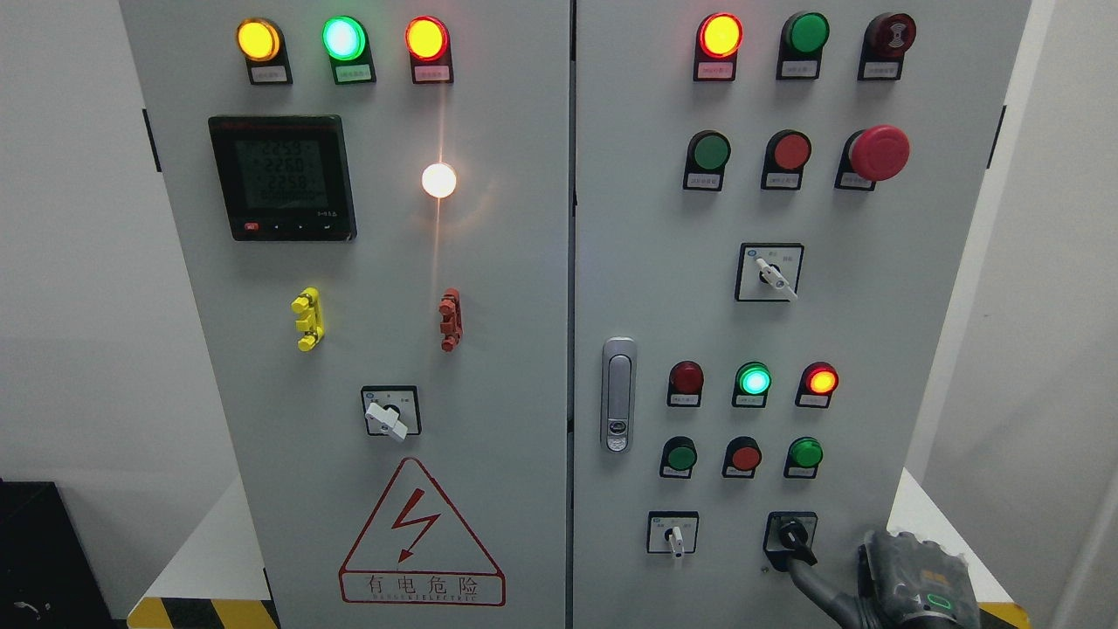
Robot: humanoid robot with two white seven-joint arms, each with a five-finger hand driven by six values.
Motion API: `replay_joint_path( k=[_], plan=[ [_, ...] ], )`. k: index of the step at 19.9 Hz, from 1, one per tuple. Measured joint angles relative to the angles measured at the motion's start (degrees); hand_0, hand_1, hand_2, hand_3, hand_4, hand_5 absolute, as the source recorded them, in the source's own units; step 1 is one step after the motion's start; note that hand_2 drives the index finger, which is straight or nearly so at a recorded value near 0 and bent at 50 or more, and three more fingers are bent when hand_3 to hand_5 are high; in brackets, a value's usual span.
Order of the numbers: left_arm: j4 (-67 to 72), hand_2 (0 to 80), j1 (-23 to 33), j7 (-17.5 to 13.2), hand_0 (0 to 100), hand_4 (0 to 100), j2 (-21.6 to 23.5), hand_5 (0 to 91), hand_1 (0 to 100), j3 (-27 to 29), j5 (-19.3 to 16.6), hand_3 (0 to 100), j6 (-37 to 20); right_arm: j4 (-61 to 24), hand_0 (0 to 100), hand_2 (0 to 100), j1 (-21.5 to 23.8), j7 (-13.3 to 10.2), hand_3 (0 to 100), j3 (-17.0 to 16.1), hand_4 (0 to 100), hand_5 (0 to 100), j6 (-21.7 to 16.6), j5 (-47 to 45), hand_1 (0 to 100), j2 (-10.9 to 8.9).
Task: Flip black knob to close circuit
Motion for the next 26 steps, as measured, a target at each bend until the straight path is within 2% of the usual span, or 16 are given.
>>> replay_joint_path(
  k=[26],
  plan=[
    [0.0, 0.0, 0.0, 0.0, 12, 0, 0.0, 0.0, 56, 0.0, 0.0, 0, 0.0, -0.48, 0, 87, 0.21, -0.59, 100, 0.21, 90, 87, 0.2, -1.39, 1, 0.51]
  ],
)
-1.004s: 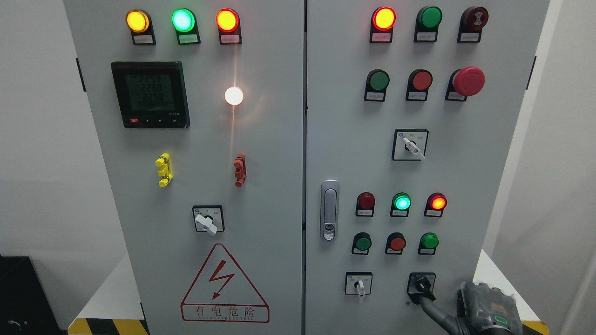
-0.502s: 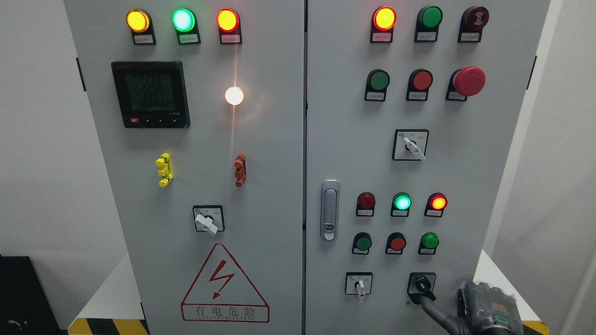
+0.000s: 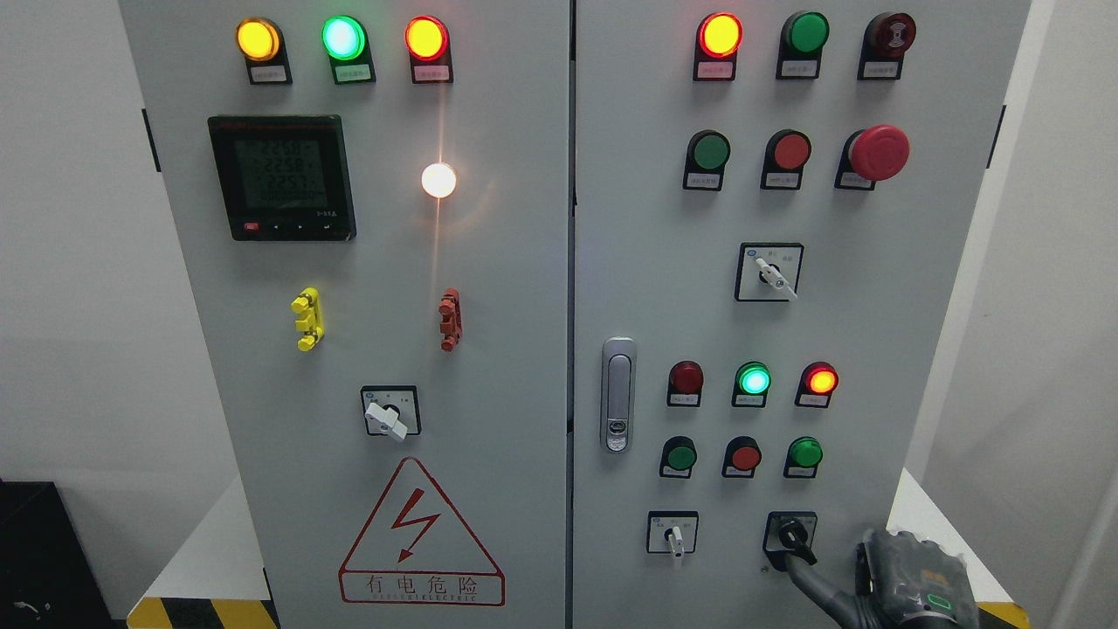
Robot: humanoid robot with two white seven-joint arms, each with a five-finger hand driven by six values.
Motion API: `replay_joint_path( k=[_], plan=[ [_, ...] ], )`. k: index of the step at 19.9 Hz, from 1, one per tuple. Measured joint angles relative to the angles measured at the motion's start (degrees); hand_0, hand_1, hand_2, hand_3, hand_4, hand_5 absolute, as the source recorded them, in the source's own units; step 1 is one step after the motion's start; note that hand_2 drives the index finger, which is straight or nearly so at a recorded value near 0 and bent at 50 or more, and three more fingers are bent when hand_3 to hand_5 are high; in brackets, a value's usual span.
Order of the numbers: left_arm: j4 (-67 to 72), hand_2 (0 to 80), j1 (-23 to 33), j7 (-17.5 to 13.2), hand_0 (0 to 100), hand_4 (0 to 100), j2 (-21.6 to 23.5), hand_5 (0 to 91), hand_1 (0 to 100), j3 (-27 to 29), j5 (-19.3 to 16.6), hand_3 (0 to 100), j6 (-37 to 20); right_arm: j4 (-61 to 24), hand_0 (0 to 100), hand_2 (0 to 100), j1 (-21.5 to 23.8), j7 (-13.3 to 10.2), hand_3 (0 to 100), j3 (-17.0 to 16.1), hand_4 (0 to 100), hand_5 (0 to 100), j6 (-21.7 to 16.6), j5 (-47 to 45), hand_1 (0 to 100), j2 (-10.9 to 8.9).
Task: Flip black knob to close circuit
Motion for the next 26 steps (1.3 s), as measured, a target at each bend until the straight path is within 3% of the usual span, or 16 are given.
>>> replay_joint_path(
  k=[10, 17, 21, 26],
  plan=[
    [0.0, 0.0, 0.0, 0.0, 12, 0, 0.0, 0.0, 56, 0.0, 0.0, 0, 0.0, -0.41, 0, 87, 0.86, -1.12, 100, 1.64, 89, 87, 0.15, -1.54, 3, 0.65],
    [0.0, 0.0, 0.0, 0.0, 12, 0, 0.0, 0.0, 56, 0.0, 0.0, 0, 0.0, -2.1, 0, 86, 2.83, -2.19, 100, 0.98, 89, 87, 0.03, -4.65, 4, 0.91],
    [0.0, 0.0, 0.0, 0.0, 12, 0, 0.0, 0.0, 56, 0.0, 0.0, 0, 0.0, -3.93, 0, 80, 5.16, -5.22, 97, 1.81, 86, 83, 0.03, -8.95, 6, 1.01],
    [0.0, 0.0, 0.0, 0.0, 12, 0, 0.0, 0.0, 56, 0.0, 0.0, 0, 0.0, -7.21, 0, 66, 10.87, -10.38, 88, 4.04, 76, 63, 0.34, -18.21, 10, 1.04]
  ],
)
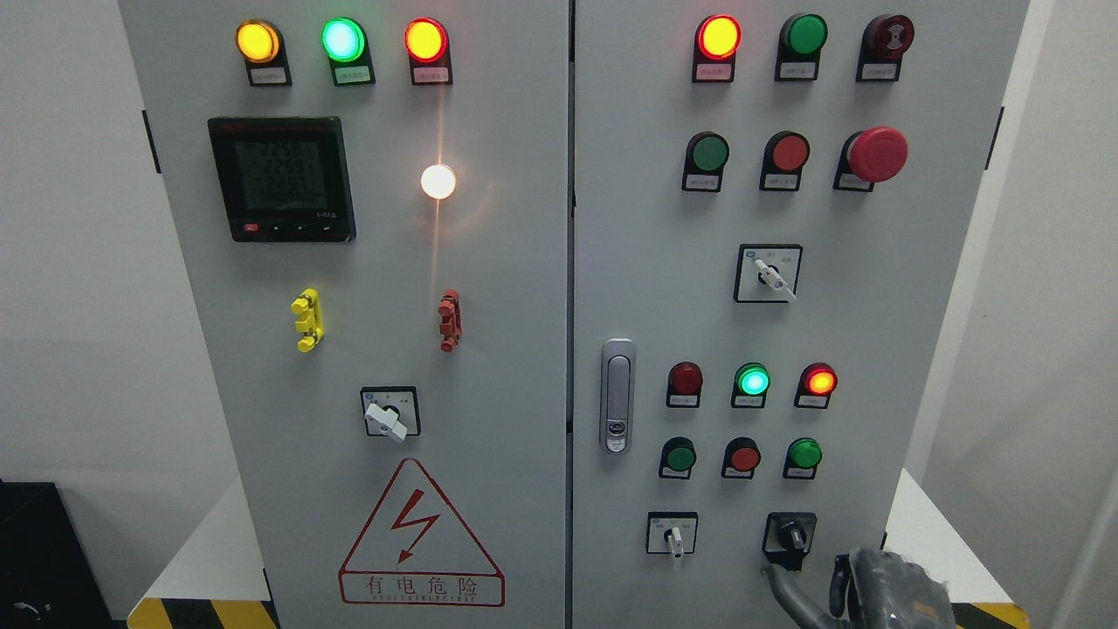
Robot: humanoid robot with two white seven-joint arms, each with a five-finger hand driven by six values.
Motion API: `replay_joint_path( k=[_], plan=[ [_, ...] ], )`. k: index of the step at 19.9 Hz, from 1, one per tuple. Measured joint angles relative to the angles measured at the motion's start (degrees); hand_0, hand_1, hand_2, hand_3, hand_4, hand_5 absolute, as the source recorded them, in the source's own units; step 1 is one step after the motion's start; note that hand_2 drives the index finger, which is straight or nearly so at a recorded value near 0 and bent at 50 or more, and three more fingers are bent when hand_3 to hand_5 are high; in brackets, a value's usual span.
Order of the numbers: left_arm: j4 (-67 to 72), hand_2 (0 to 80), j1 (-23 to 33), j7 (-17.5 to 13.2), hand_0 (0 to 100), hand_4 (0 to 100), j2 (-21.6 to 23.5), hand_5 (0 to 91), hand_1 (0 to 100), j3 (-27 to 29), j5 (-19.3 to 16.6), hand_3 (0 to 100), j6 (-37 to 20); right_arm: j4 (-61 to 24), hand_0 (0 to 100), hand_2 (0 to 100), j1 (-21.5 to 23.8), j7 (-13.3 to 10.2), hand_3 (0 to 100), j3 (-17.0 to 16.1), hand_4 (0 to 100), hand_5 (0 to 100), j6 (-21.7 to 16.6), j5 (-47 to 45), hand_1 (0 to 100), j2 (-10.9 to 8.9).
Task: Flip black knob to close circuit
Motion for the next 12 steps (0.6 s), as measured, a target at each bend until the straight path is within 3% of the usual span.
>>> replay_joint_path(
  k=[5, 7, 12],
  plan=[
    [0.0, 0.0, 0.0, 0.0, 12, 0, 0.0, 0.0, 56, 0.0, 0.0, 0, 0.0, -3.67, 0, 46, 7.32, -8.2, 71, 1.78, 63, 48, -0.11, -12.96, 11, -0.1],
    [0.0, 0.0, 0.0, 0.0, 12, 0, 0.0, 0.0, 56, 0.0, 0.0, 0, 0.0, -5.13, 0, 32, 9.9, -9.84, 51, 2.34, 50, 42, -0.31, -19.61, 11, -0.15],
    [0.0, 0.0, 0.0, 0.0, 12, 0, 0.0, 0.0, 56, 0.0, 0.0, 0, 0.0, -7.77, 0, 16, 14.85, -13.33, 31, 3.25, 32, 26, -5.07, -39.56, 10, -0.27]
  ],
)
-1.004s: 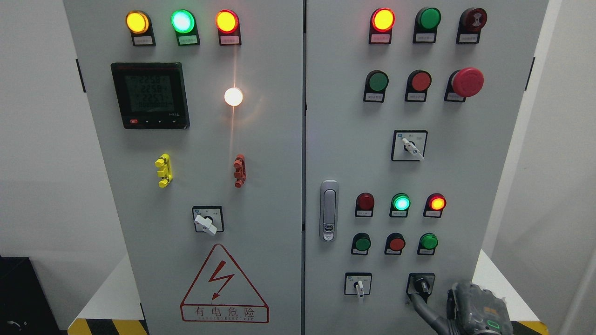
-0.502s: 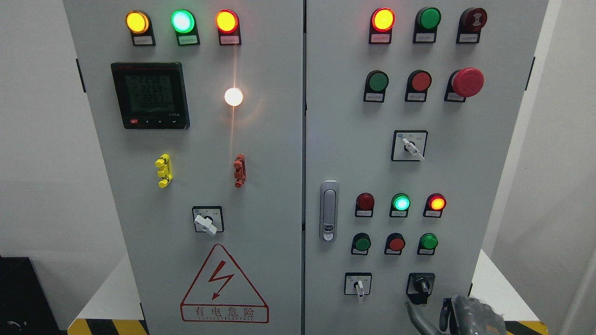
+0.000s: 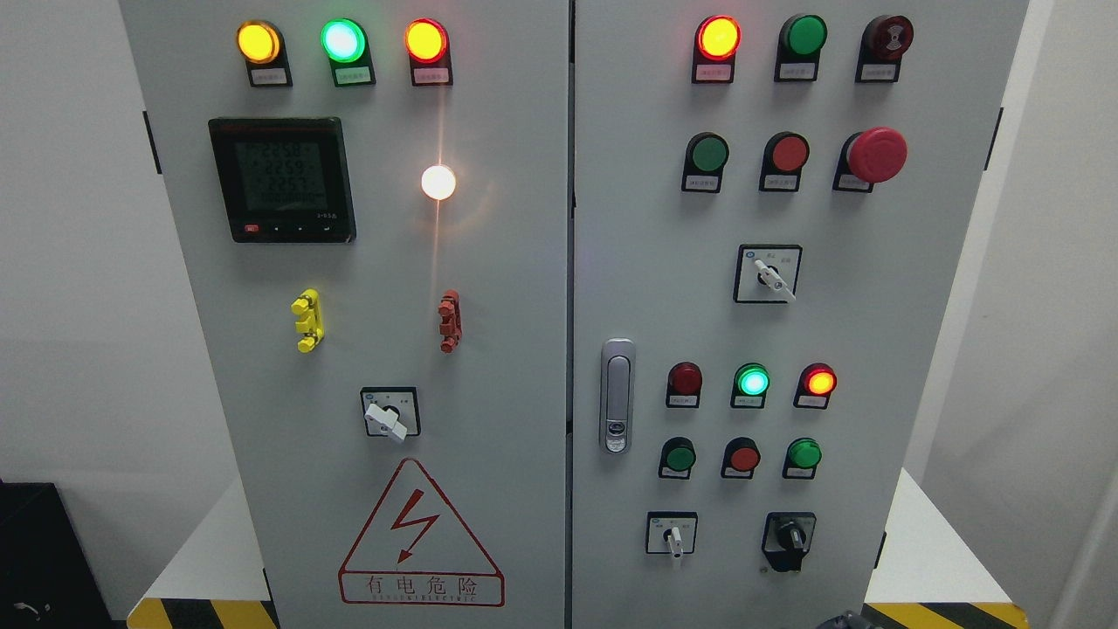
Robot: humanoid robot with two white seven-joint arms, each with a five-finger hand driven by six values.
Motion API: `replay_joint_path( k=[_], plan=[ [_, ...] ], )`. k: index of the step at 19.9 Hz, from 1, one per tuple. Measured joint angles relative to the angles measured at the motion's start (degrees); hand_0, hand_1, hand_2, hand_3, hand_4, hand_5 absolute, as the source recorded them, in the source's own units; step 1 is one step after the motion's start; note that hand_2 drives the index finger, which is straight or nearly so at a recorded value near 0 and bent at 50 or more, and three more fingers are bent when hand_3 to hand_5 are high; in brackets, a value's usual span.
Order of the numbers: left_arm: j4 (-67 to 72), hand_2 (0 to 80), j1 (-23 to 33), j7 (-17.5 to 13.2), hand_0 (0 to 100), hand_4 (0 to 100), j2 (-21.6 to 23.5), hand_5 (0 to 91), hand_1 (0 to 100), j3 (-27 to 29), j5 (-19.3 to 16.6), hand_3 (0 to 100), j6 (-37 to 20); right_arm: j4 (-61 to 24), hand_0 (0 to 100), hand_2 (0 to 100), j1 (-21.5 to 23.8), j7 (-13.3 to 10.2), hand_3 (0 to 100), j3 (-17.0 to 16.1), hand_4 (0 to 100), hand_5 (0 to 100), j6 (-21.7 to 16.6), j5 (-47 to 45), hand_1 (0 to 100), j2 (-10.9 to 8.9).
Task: Flip black knob to close circuit
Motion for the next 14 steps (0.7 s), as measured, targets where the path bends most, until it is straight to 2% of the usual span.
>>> replay_joint_path(
  k=[5, 6, 7, 9, 11, 14],
  plan=[
    [0.0, 0.0, 0.0, 0.0, 12, 0, 0.0, 0.0, 56, 0.0, 0.0, 0, 0.0, -1.23, 0, 4, 4.7, -1.21, 18, 0.62, 15, 9, -9.4, -14.93, 8, -0.23],
    [0.0, 0.0, 0.0, 0.0, 12, 0, 0.0, 0.0, 56, 0.0, 0.0, 0, 0.0, -1.34, 0, 0, 5.47, -0.87, 11, 0.72, 9, 3, -10.51, -17.34, 7, -0.27],
    [0.0, 0.0, 0.0, 0.0, 12, 0, 0.0, 0.0, 56, 0.0, 0.0, 0, 0.0, -1.47, 0, 0, 6.21, 0.32, 6, 0.79, 3, 0, -11.4, -19.97, 7, -0.3],
    [0.0, 0.0, 0.0, 0.0, 12, 0, 0.0, 0.0, 56, 0.0, 0.0, 0, 0.0, -1.69, 0, 0, 7.8, 4.01, 0, 0.95, 0, 0, -12.65, -25.3, 5, -0.39],
    [0.0, 0.0, 0.0, 0.0, 12, 0, 0.0, 0.0, 56, 0.0, 0.0, 0, 0.0, -1.86, 0, 0, 9.3, 6.81, 0, 1.08, 0, 0, -13.33, -29.25, 3, -0.5],
    [0.0, 0.0, 0.0, 0.0, 12, 0, 0.0, 0.0, 56, 0.0, 0.0, 0, 0.0, -1.99, 0, 0, 10.9, 9.09, 0, 1.2, 0, 0, -14.05, -33.4, 2, -0.63]
  ],
)
